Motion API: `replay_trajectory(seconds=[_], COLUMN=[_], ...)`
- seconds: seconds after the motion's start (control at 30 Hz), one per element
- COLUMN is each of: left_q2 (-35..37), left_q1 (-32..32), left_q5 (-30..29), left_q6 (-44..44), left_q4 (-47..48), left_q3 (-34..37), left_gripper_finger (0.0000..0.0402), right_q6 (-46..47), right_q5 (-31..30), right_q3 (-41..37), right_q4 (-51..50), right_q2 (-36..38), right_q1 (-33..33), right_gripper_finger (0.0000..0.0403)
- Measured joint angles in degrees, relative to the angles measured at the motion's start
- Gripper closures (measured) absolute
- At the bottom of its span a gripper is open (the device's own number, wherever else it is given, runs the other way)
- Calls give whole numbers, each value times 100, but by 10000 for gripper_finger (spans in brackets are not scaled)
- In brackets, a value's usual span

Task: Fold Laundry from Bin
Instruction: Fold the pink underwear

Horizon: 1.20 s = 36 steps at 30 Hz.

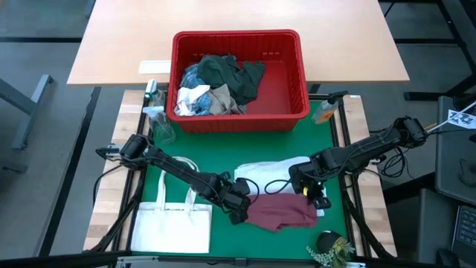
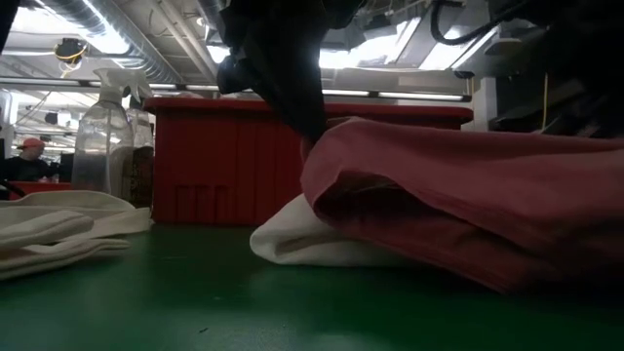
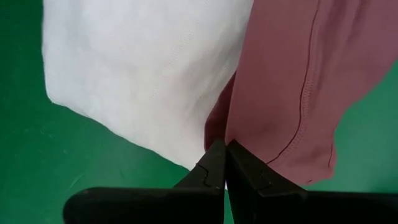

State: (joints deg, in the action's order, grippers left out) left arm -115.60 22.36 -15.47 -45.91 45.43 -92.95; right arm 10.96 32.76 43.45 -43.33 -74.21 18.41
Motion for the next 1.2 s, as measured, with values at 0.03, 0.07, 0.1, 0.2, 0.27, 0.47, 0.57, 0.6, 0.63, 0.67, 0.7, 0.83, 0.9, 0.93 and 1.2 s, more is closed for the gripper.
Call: replay_trajectory(seconds=[0.03, 0.07, 0.1, 0.2, 0.27, 0.47, 0.57, 0.6, 0.63, 0.67, 0.7, 0.83, 0.9, 0.93, 1.2], left_q2=[17, 49, 87, 234, 387, 974, 1289, 1380, 1470, 1532, 1569, 1610, 1610, 1603, 1442], left_q1=[9, 23, 49, 146, 240, 552, 741, 813, 884, 952, 1009, 1193, 1215, 1217, 1170], left_q5=[-11, -13, -13, -2, 20, 188, 213, 217, 218, 220, 212, 56, 21, 9, -20], left_q6=[0, 2, 1, 0, 1, 2, 0, -3, -5, -9, -7, -2, -6, -13, -26], left_q4=[-2, 11, 61, 96, 110, 114, 60, 27, -4, -40, -107, -227, -238, -244, -328], left_q3=[-3, -4, -4, -4, -4, -7, -7, -7, -7, -7, -15, -15, -15, -15, -15], left_gripper_finger=[402, 402, 402, 402, 402, 402, 402, 402, 402, 402, 402, 402, 402, 402, 402], right_q6=[39, 60, 102, 293, 324, 474, 553, 552, 550, 551, 549, 553, 653, 749, 1448], right_q5=[15, 38, 57, 87, 89, 5, -298, -424, -559, -701, -866, -1541, -1751, -1863, -2719], right_q3=[40, 97, 183, 536, 815, 1793, 2344, 2508, 2667, 2806, 2917, 3028, 3026, 3026, 2989], right_q4=[-17, -18, -19, -20, -28, -85, -131, -130, -124, -129, -124, -201, -482, -663, -1750], right_q2=[3, 8, 8, 10, 11, 13, 13, 13, 13, 13, 13, 21, 10, 3, -22], right_q1=[0, 0, 0, 60, 194, 864, 1308, 1452, 1602, 1747, 1885, 2350, 2491, 2542, 2702], right_gripper_finger=[380, 391, 391, 378, 382, 393, 395, 397, 399, 399, 398, 394, 397, 399, 399])
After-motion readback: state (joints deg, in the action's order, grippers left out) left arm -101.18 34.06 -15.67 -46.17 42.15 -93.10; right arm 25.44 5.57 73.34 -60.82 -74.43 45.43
